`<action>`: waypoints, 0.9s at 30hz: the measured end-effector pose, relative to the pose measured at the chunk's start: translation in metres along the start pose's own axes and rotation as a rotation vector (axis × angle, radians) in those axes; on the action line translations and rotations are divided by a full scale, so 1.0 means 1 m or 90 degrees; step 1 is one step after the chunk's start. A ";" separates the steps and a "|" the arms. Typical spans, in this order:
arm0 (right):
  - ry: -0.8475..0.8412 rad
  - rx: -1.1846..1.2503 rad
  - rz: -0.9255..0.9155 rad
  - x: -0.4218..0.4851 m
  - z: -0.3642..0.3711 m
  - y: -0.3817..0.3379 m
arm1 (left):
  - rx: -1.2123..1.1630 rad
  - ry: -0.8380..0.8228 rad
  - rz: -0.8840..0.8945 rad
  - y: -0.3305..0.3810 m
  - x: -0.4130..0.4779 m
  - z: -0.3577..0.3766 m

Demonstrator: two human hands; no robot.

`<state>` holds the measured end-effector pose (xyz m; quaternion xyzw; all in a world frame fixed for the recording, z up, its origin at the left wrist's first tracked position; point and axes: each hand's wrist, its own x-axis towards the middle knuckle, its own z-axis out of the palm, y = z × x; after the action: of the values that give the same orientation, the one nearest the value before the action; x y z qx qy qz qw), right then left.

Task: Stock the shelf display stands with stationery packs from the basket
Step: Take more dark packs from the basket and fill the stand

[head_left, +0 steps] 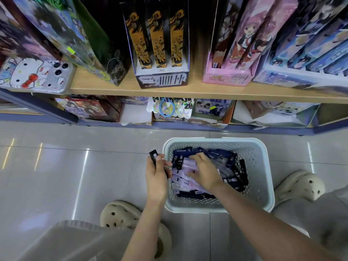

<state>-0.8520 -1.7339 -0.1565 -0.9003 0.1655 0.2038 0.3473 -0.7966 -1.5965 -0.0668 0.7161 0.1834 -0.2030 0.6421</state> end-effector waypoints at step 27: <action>0.111 0.249 0.042 -0.054 -0.027 -0.018 | 0.041 -0.063 -0.089 -0.019 -0.008 0.005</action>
<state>-0.8834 -1.7315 -0.1024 -0.8240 0.2605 0.1005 0.4930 -0.8133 -1.5997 -0.0787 0.7107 0.1946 -0.2883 0.6114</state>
